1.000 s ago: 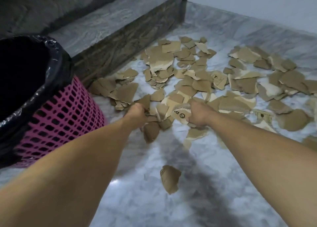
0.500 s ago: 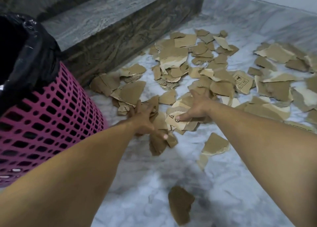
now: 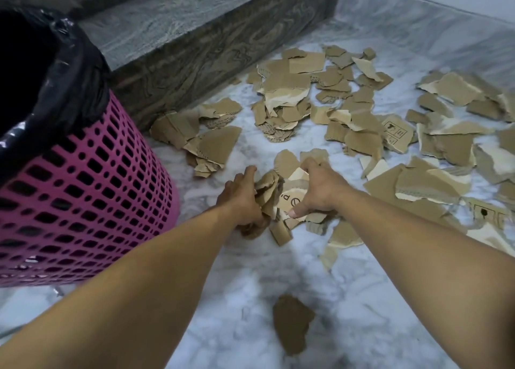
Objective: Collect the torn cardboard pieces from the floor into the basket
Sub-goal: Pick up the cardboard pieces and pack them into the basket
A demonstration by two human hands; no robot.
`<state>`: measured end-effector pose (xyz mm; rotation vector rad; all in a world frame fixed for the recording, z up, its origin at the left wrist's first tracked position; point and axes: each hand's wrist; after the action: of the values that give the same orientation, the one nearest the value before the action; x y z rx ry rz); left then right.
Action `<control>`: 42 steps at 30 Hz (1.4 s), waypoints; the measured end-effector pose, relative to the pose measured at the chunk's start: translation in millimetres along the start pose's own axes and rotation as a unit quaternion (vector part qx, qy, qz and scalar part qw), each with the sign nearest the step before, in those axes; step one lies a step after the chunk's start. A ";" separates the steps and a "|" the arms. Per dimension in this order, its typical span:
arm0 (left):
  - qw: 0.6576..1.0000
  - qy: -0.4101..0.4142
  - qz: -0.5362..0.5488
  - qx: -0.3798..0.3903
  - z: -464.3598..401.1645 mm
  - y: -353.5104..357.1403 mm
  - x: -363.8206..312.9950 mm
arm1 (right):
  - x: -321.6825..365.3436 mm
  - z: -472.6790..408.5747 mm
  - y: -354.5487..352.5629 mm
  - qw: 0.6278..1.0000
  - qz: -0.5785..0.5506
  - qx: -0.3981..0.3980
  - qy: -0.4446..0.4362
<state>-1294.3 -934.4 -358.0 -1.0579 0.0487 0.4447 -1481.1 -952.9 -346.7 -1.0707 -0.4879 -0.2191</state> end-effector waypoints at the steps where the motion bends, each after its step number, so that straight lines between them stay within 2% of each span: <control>1: 1.000 -0.007 -0.012 0.002 2.5 0.9 -0.6 | -0.8 3.5 1.6 0.999 -0.032 -0.008 0.000; 5: 0.998 -0.019 -0.059 -0.024 16.7 12.7 -5.0 | -12.4 18.8 5.8 0.989 -0.144 -0.031 0.021; 9: 0.996 0.012 -0.080 -0.025 30.4 26.2 -2.6 | -27.0 43.5 4.0 0.968 -0.240 -0.032 0.060; 17: 0.970 0.114 -0.187 -0.109 56.9 34.5 -4.3 | -36.7 113.8 -3.9 0.938 -0.326 -0.060 0.105; 23: 0.974 0.140 -0.139 -0.108 96.5 -3.1 -9.2 | -16.6 150.8 -32.7 0.927 -0.346 -0.096 0.107; 27: 0.972 0.144 -0.118 -0.144 130.8 -71.4 -21.8 | 20.7 162.8 -74.4 0.926 -0.349 -0.131 0.067; 33: 0.966 0.134 -0.014 -0.223 187.6 -184.6 -23.6 | 108.3 183.3 -145.4 0.924 -0.345 -0.165 -0.006; 37: 0.946 0.136 -0.001 -0.295 224.4 -253.8 6.9 | 190.2 201.3 -173.4 0.921 -0.337 -0.194 -0.036; 42: 0.941 0.084 -0.029 -0.326 248.8 -306.8 79.4 | 285.2 196.0 -178.1 0.917 -0.345 -0.192 -0.057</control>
<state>-1149.4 -822.8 1.0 -1.7472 0.0200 0.3194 -1357.6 -846.8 6.8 -1.2634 -0.9493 -0.9107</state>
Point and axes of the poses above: each hand's wrist, its own z-axis away from the middle knuckle, its own y-axis out of the palm, x = y × z, and after that the axes turned 14 degrees about -y, right-handed
